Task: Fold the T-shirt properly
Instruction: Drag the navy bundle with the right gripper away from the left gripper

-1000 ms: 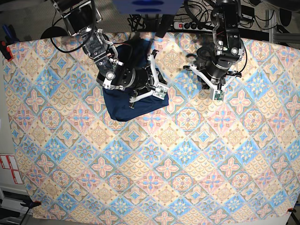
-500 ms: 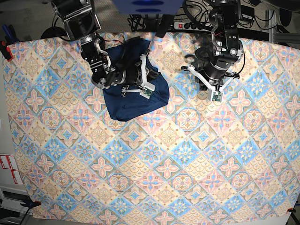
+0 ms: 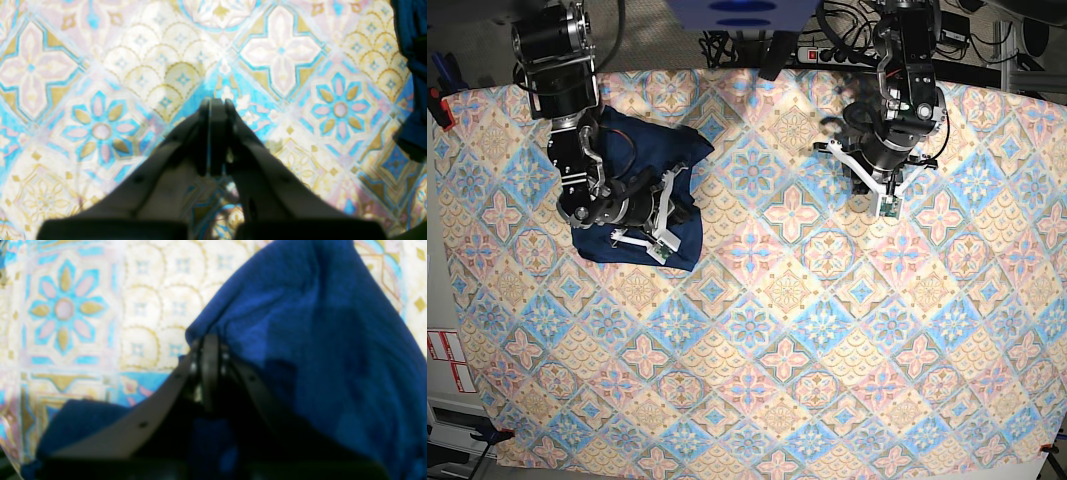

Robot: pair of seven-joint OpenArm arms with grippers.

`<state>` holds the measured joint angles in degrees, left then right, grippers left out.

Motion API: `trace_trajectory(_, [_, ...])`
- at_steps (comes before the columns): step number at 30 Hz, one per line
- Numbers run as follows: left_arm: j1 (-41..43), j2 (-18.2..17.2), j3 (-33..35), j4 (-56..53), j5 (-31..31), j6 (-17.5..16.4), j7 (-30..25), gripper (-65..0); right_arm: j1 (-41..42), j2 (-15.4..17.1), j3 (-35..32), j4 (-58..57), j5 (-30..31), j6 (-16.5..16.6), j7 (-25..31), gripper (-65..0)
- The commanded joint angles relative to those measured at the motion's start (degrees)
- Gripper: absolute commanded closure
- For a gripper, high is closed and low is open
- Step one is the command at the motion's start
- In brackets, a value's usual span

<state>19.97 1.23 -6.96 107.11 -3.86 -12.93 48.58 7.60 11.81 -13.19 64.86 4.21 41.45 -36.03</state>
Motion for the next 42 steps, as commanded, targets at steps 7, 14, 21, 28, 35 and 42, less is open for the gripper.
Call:
trace_trajectory(7, [-1.3,0.0,0.1,1.2,-0.3,0.0,-0.9,0.0,0.6,2.3,0.3,6.0,-2.2,-1.5,-2.1,0.0])
trace_trajectory(14, [-1.5,0.1,0.1,1.2,-0.3,0.0,-0.9,0.0,-6.6,3.5,0.3,24.5,-2.1,-1.5,-4.7,0.0])
trace_trajectory(21, [-1.5,0.1,0.1,1.2,-0.3,0.0,-0.9,0.0,-12.6,3.5,0.3,36.0,-2.1,-1.5,-12.4,0.0])
trace_trajectory(28, [-2.6,0.1,0.1,1.0,-0.3,0.0,-0.9,0.0,-16.6,3.4,-0.2,38.1,-2.1,-1.5,-16.7,0.0])
trace_trajectory(35, [-2.7,0.1,0.1,0.9,-0.3,0.0,-0.9,0.0,-18.5,3.2,-2.4,38.1,-2.1,-1.5,-16.9,0.0])
trace_trajectory(42, [-2.7,0.1,0.1,0.9,-0.3,0.0,-0.9,0.0,-17.8,3.2,-9.2,35.2,-2.3,-1.5,-19.7,0.0])
